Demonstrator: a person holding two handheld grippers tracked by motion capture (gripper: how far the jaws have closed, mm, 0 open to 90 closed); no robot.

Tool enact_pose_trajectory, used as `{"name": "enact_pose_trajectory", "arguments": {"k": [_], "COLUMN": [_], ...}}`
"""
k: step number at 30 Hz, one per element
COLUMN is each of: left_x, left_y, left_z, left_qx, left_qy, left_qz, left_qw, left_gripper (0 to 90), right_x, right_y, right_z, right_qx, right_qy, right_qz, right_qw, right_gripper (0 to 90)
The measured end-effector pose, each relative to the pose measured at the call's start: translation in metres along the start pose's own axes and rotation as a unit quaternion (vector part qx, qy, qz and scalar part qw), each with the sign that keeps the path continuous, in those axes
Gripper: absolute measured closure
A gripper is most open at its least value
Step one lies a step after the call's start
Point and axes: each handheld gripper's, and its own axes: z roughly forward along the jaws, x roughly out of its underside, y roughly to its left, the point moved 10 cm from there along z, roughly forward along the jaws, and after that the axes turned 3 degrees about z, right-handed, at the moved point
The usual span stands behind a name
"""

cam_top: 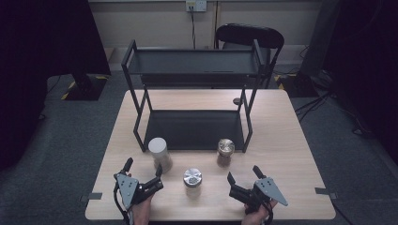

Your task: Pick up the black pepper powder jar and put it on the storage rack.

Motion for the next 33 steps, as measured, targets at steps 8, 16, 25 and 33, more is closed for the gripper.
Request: {"name": "enact_pose_trajectory", "arguments": {"k": [8, 16, 25, 33], "left_x": [-0.009, -0.02, -0.024, -0.02], "left_y": [-0.003, -0.005, -0.003, -0.001], "left_z": [0.005, 0.012, 0.023, 0.035], "left_qx": [0.009, 0.018, 0.03, 0.043], "left_qy": [-0.001, -0.005, 0.001, 0.025], "left_qz": [0.009, 0.014, 0.019, 0.019], "left_qw": [0.9999, 0.9997, 0.9994, 0.9985], "left_gripper": [0.0, 1.7, 4.1, 8.0], "right_x": [0.0, 0.0, 0.001, 0.002], "right_y": [0.0, 0.0, 0.0, 0.0], "right_z": [0.0, 0.0, -0.001, -0.002], "right_qx": [0.0, 0.001, 0.0, -0.003], "right_qy": [-0.002, -0.001, -0.006, -0.012], "right_qz": [0.001, 0.0, 0.0, 0.0], "right_qw": [1.0, 1.0, 1.0, 0.9999], "right_gripper": [0.0, 0.0, 0.0, 0.0]}}
